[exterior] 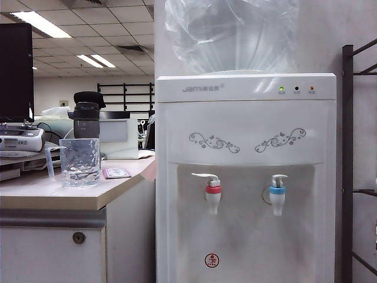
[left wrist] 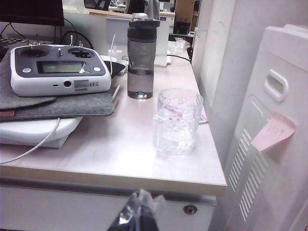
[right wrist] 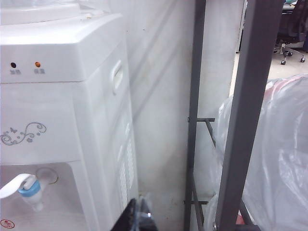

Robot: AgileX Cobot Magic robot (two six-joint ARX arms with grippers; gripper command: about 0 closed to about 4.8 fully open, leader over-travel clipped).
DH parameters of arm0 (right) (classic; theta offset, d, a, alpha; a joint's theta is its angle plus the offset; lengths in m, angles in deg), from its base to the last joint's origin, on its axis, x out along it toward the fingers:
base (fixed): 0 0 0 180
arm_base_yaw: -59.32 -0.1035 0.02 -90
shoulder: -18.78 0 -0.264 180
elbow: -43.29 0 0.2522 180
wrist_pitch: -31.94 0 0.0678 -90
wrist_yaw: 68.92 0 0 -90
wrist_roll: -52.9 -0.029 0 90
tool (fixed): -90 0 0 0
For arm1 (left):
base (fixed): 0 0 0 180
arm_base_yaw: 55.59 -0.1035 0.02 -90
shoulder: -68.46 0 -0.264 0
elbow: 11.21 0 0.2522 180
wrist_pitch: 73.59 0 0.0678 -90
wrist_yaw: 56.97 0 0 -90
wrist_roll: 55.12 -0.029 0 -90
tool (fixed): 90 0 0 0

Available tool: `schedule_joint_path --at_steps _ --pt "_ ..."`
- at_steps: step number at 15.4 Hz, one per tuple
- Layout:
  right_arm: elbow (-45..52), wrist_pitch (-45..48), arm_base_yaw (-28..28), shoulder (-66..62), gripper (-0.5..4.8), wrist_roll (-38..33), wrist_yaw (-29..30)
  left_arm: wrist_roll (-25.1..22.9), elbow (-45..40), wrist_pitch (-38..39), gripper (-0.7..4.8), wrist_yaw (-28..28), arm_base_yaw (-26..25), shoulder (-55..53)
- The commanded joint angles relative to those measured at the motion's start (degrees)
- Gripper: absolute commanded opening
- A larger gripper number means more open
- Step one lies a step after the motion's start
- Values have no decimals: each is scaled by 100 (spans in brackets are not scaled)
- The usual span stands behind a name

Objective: Pick up the plastic mug from the left desk, go to the cold water outlet of the water dispenser, press the vertical switch to get some water, then put the mug back on the desk.

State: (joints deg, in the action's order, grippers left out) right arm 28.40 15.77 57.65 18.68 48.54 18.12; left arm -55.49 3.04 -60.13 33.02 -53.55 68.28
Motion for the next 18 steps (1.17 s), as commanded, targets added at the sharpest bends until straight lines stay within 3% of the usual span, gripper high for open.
schedule_joint_path --at_steps 1,4,8,11,13,14,15,16,17,18 --pt "-28 131 -2 -4 3 -13 11 13 -2 -68 -6 -2 4 4" --pt "-223 391 -2 -4 -1 -184 11 20 79 -317 -6 -157 4 4" --pt "-1250 208 0 -262 -1 -337 11 195 911 -61 -6 -481 4 -136" --pt "-2291 267 -2 -1381 -1 -334 85 190 1775 -83 -5 -494 4 -1161" --pt "-3604 271 -9 -2896 -1 -337 1226 262 2566 -745 -6 -424 7 -2787" --pt "-4140 264 -22 -3536 -1 -356 2033 271 2931 -1040 -6 66 9 -3665" --pt "-4214 267 -28 -3626 -1 -391 2133 278 2997 -1143 -6 181 11 -3856" --pt "-4426 260 -205 -3884 -1 -487 2267 291 3121 -1340 -6 304 11 -4225" --pt "-4566 267 -1311 -4214 -1 -461 2260 426 3239 -1574 -6 509 11 -4815" --pt "-4566 221 -1777 -4295 -1 -461 2232 426 3239 -1569 -6 540 15 -4898"
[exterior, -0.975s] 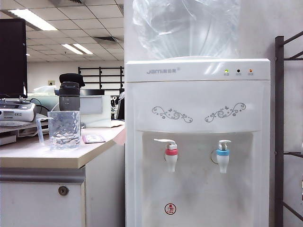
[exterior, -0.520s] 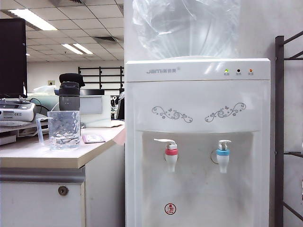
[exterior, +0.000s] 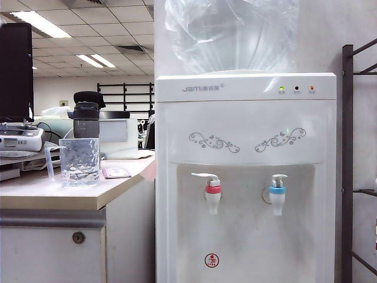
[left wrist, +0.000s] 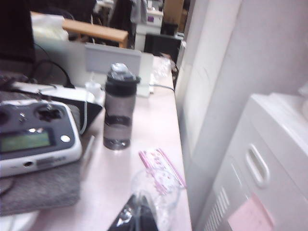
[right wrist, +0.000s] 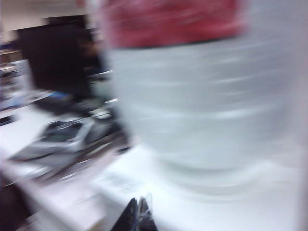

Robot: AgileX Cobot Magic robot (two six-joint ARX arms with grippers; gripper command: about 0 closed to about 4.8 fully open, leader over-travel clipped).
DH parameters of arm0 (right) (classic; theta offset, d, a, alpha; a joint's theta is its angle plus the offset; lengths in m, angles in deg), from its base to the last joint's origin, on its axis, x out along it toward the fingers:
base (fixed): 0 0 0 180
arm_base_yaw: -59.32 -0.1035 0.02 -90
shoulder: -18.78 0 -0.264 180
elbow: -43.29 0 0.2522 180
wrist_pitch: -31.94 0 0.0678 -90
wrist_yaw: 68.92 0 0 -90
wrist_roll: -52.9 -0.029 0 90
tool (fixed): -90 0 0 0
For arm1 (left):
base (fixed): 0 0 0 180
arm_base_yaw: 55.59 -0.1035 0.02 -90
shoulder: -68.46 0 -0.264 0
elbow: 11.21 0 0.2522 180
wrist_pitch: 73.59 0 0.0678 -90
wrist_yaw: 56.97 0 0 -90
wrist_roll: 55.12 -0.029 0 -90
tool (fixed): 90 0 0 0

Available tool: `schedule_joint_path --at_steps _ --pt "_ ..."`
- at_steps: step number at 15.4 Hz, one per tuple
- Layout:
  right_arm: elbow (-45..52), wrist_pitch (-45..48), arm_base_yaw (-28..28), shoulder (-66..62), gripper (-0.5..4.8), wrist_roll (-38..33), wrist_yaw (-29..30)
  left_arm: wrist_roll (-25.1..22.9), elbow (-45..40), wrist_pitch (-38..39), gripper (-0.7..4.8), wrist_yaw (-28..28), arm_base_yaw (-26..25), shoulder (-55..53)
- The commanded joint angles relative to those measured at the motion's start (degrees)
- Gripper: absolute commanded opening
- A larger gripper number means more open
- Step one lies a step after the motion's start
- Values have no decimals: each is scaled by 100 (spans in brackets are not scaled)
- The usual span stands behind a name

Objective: Pick up the plastic mug from the left desk, go to the cold water outlet of the water dispenser, press the vertical switch to get some water, then put the mug back on the desk.

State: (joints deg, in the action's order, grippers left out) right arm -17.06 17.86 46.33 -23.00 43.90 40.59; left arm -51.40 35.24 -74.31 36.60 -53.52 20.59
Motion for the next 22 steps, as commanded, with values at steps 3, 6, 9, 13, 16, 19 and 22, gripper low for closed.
schedule_joint_path --at_steps 3,6,9,13,16,19,22 --pt "-15 -7 -1613 -315 -1 28 -221 15 17 -153 -6 177 286 -323" --pt "-15 39 -1740 -326 -1 24 -302 20 13 -175 165 295 544 -800" --pt "-15 55 -1740 -317 -1 22 -286 122 11 -304 479 -420 542 -1818" --pt "-15 52 -1740 -317 -1 22 -286 138 11 -1204 479 -872 542 -3084" --pt "-15 48 -1740 -315 -1 22 -284 149 13 -2406 479 -1298 542 -4334" --pt "-15 7 -1742 -302 -1 17 -269 380 42 -3220 479 -1718 542 -5036" --pt "-15 -153 -1744 -295 -1 -7 -260 376 420 -3289 479 -1939 542 -5434"
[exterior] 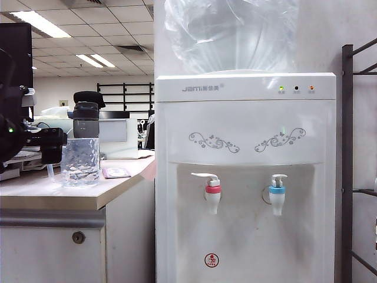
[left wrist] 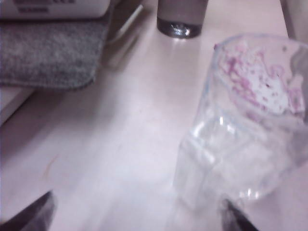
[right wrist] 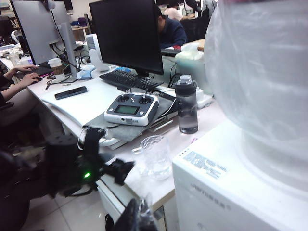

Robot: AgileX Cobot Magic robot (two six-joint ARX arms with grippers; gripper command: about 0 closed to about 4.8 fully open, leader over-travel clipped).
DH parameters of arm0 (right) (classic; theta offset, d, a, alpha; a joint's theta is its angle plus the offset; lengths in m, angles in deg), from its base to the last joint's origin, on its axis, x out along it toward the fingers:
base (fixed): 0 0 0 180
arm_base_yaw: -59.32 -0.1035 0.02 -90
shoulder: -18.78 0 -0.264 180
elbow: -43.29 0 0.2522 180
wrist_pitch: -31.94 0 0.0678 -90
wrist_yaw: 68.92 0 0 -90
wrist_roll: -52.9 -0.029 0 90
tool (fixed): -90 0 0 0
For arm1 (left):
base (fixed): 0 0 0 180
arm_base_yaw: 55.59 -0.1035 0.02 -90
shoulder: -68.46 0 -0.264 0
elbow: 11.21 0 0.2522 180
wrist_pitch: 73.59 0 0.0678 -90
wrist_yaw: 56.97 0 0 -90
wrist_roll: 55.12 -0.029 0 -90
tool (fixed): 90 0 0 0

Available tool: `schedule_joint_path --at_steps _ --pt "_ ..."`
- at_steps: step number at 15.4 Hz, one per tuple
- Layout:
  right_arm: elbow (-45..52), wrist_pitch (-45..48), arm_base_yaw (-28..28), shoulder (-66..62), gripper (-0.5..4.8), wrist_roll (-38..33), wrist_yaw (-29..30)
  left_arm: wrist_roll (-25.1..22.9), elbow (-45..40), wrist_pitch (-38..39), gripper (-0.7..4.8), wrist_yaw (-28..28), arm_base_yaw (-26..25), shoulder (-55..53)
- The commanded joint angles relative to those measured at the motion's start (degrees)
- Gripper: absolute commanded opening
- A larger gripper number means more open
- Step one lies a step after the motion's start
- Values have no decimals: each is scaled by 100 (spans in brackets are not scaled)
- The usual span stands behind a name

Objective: Pick up the plastic mug from the left desk, go to the cold water outlet of the water dispenser, press the vertical switch to get some water, then put the mug back on the desk.

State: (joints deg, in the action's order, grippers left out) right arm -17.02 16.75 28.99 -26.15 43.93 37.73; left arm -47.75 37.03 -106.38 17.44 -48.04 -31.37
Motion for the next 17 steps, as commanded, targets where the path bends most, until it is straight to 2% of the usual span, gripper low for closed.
schedule_joint_path --at_steps 1,4,14,17 --pt "-20 -44 -9 20 -1 -9 22 13 332 -70 479 -22 -7 -328" --pt "-20 -46 -9 22 -1 -9 24 15 588 -72 479 -588 -9 -575" --pt "-20 -52 -9 33 -1 -9 131 -13 1150 -125 479 -629 -13 -1167" --pt "-20 -57 -9 33 -1 -9 133 -146 1567 -85 479 -634 -15 -1443"
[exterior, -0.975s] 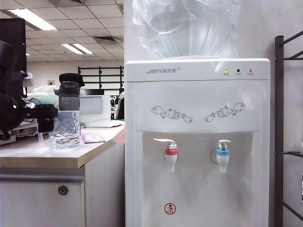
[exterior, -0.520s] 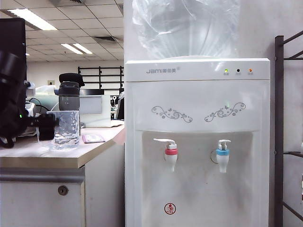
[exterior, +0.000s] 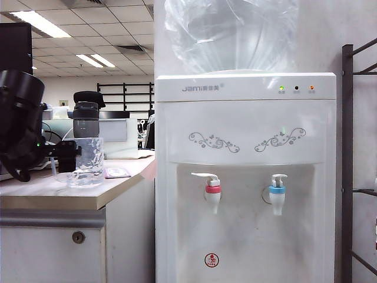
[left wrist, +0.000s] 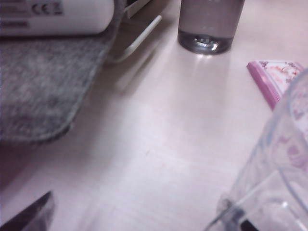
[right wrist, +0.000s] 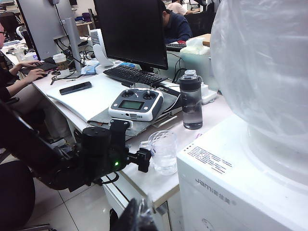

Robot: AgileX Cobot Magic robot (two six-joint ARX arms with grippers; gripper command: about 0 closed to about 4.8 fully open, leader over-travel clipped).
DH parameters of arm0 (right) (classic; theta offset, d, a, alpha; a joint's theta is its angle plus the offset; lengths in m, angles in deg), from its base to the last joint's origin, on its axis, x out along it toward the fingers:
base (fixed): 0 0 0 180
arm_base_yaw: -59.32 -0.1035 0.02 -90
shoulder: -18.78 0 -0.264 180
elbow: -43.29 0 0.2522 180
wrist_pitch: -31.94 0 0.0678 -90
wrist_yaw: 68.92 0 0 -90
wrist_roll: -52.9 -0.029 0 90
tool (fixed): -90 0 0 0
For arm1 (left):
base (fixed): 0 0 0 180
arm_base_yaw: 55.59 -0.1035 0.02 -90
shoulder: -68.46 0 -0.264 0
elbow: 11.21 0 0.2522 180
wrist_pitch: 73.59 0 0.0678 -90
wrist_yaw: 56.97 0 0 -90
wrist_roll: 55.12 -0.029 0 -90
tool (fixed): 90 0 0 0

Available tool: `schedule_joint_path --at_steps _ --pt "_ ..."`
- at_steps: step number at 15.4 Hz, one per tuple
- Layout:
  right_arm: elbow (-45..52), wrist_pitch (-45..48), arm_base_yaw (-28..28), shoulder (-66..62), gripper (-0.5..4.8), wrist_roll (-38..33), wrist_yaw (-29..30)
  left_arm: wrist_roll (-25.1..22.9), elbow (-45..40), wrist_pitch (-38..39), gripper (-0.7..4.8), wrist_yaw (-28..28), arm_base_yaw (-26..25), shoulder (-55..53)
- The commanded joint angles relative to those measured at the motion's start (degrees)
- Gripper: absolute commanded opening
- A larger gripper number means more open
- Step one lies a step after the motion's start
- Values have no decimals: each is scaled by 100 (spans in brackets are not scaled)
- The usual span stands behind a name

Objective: Pick up the plastic mug from the left desk, go to the cold water outlet of the water dispenser, press the vertical switch to get some water, then put the mug back on the desk.

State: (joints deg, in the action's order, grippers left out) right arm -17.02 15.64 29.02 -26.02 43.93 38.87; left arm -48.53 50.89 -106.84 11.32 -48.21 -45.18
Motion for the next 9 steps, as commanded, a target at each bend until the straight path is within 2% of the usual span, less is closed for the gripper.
schedule_joint_path --at_steps 1,6,9 --pt "-20 50 -11 20 -1 -9 20 -81 203 -37 479 -39 2 -72" --pt "-20 -66 -9 20 -1 -7 17 -175 212 -11 479 -133 -229 -96" --pt "-20 -68 -11 17 -1 -7 17 -177 232 -24 479 247 -402 -107"
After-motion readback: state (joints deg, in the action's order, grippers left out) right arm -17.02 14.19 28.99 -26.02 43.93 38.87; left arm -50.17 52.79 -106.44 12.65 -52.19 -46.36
